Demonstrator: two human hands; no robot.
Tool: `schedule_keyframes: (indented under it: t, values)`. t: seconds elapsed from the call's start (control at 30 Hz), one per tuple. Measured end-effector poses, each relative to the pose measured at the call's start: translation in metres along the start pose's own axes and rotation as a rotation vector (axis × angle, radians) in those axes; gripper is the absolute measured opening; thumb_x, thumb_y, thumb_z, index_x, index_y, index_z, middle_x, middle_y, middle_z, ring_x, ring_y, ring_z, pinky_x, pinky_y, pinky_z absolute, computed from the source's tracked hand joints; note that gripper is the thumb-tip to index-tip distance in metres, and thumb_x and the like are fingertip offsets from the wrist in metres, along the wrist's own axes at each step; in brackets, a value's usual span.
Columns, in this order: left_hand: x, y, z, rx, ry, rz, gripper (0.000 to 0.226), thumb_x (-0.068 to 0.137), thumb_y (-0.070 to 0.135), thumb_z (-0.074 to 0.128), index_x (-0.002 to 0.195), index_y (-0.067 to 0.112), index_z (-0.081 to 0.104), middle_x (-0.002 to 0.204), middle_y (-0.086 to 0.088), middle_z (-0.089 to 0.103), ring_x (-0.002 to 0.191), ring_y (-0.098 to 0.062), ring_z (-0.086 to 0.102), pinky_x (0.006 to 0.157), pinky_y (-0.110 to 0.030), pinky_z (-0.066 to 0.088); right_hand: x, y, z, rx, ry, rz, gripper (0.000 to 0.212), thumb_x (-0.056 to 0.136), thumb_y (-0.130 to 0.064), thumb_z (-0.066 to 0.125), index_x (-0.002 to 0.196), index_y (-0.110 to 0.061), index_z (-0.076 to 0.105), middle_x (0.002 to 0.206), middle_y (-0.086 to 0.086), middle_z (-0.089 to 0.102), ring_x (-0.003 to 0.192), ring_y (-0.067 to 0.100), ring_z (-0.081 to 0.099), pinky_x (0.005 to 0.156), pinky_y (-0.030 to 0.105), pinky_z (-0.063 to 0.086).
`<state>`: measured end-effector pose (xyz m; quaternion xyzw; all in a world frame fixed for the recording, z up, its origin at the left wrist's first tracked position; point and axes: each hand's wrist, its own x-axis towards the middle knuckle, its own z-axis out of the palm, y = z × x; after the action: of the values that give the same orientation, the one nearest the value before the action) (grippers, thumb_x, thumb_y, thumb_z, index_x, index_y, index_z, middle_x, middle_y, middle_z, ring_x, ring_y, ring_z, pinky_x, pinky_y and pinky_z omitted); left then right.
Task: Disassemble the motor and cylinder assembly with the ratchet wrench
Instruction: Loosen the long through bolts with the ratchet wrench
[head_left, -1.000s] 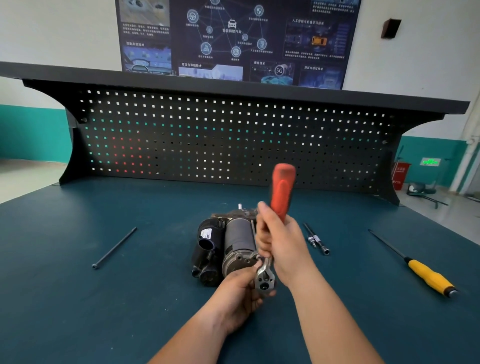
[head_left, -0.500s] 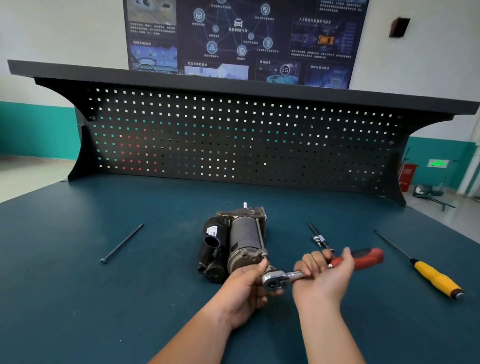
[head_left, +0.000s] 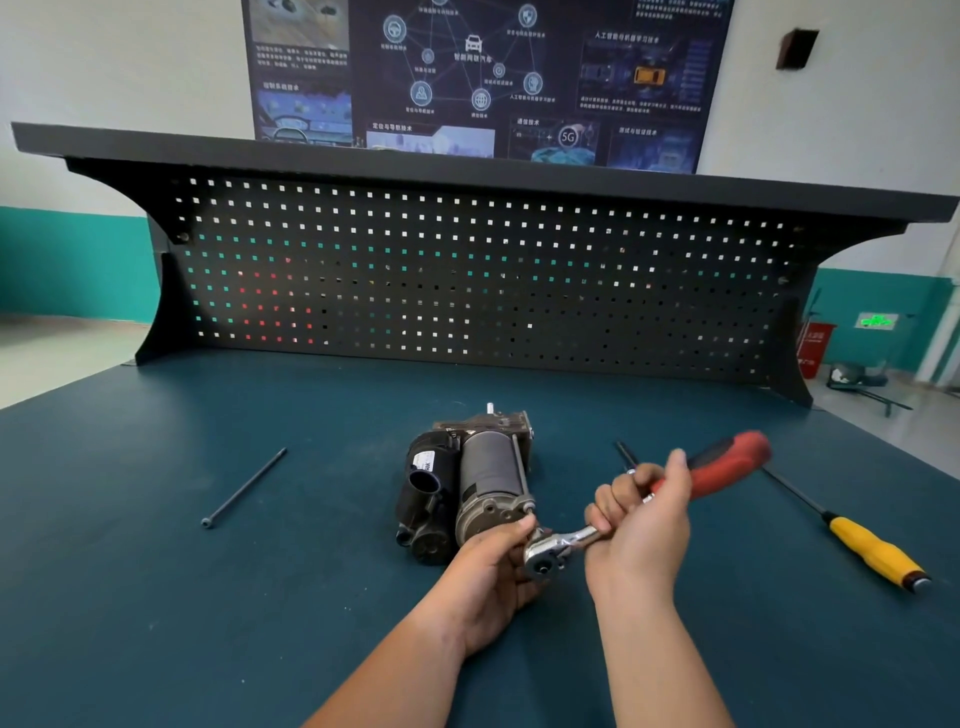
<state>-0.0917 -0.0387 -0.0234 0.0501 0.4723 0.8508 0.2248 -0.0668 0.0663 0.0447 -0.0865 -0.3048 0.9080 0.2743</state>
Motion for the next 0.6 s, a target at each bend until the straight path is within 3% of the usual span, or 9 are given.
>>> schedule_keyframes:
  t: [0.2,0.33,0.43,0.5,0.6]
  values:
    - [0.001,0.000,0.000,-0.009,0.005,-0.007,0.019,0.067,0.029,0.064,0.078,0.015,0.071,0.084,-0.005,0.071,0.074,-0.015,0.065,0.072,-0.027,0.046,0.000,0.002,0.025,-0.455,-0.294,-0.130,0.035,0.094,-0.032,0.051,0.064,-0.018,0.040,0.040,-0.012,0.032,0.033,0.005,0.028,0.035,0.018,0.023]
    - [-0.002,0.001,-0.001,0.044,0.004,-0.008,0.016,0.085,0.018,0.055,0.082,0.012,0.070,0.080,-0.006,0.070,0.074,-0.018,0.064,0.077,-0.030,0.049,-0.009,0.016,0.046,-0.867,-0.575,-0.292,0.038,0.089,-0.035,0.062,0.058,-0.021,0.044,0.039,-0.013,0.040,0.039,0.001,0.035,0.044,0.019,0.030]
    - [-0.004,0.002,-0.004,0.038,0.009,-0.002,0.020,0.092,0.010,0.047,0.081,0.010,0.063,0.077,-0.008,0.062,0.069,-0.019,0.061,0.065,-0.029,0.054,-0.021,0.035,0.055,-1.095,-0.766,-0.341,0.041,0.086,-0.039,0.064,0.055,-0.024,0.044,0.041,-0.018,0.045,0.042,0.001,0.040,0.045,0.015,0.030]
    - [-0.006,0.003,-0.004,0.043,-0.005,-0.004,0.022,0.092,0.009,0.048,0.077,0.010,0.063,0.075,-0.008,0.060,0.068,-0.018,0.058,0.062,-0.030,0.052,-0.025,0.040,0.054,-1.152,-0.798,-0.338,0.040,0.085,-0.044,0.063,0.054,-0.026,0.045,0.044,-0.019,0.047,0.046,0.001,0.043,0.047,0.016,0.031]
    - [-0.006,0.002,-0.003,0.077,-0.009,0.020,0.025,0.090,0.003,0.046,0.073,0.011,0.063,0.075,-0.008,0.057,0.068,-0.017,0.056,0.067,-0.030,0.048,-0.023,0.033,0.052,-1.052,-0.722,-0.338,0.044,0.086,-0.039,0.066,0.051,-0.024,0.042,0.039,-0.017,0.043,0.041,0.001,0.039,0.044,0.015,0.030]
